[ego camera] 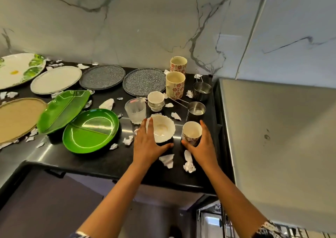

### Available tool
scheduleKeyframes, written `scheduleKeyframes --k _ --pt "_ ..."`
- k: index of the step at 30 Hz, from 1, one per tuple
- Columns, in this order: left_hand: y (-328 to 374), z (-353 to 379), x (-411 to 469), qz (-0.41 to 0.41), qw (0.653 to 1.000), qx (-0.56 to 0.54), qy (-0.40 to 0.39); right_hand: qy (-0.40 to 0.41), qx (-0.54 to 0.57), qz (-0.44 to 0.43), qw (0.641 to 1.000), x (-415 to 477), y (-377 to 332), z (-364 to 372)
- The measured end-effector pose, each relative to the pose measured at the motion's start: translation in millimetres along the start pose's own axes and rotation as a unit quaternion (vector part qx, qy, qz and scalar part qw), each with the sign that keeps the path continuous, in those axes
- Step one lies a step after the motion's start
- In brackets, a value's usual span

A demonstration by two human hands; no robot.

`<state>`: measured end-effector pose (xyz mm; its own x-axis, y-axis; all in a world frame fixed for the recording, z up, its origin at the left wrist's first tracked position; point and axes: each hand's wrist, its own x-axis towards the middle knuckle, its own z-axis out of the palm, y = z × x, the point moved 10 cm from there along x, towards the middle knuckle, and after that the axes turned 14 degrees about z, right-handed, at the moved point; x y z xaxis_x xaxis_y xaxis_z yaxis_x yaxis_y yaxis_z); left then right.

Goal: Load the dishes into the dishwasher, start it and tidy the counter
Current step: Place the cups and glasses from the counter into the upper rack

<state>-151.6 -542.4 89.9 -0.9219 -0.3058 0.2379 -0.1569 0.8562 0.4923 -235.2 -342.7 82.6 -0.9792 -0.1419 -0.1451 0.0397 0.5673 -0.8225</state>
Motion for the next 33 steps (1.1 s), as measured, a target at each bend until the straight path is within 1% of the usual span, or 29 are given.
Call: scheduleKeyframes --k 6,11,17,20,23,25,29,31,33 --pt "-1 -4 8 -0.003 0.998 -0.037 0.054 -0.023 0.054 -0.022 0.998 14 -3 0" --pt "2 -7 12 -0.01 0.993 -0.097 0.066 -0.026 0.076 -0.032 0.996 20 -4 -10" --pt "25 -31 10 0.074 0.979 -0.161 0.1 -0.026 0.114 -0.062 0.991 10 -24 -34" --pt "33 -45 -6 0.088 0.961 -0.231 0.123 -0.027 0.164 -0.064 0.984 -10 -32 -48" --pt "43 -55 -34 0.087 0.929 -0.34 0.12 -0.023 0.203 -0.073 0.976 -46 -37 -64" --pt "50 -60 -58 0.089 0.905 -0.403 0.104 -0.029 0.229 -0.079 0.97 -75 -35 -72" --pt "70 -72 -114 0.124 0.879 -0.457 0.061 -0.03 0.261 -0.081 0.961 -144 -16 -83" --pt "75 -73 -146 0.128 0.866 -0.481 0.043 -0.031 0.274 -0.07 0.959 -180 1 -85" --pt "75 -67 -180 0.116 0.849 -0.516 0.027 -0.028 0.284 -0.046 0.957 -215 25 -85"
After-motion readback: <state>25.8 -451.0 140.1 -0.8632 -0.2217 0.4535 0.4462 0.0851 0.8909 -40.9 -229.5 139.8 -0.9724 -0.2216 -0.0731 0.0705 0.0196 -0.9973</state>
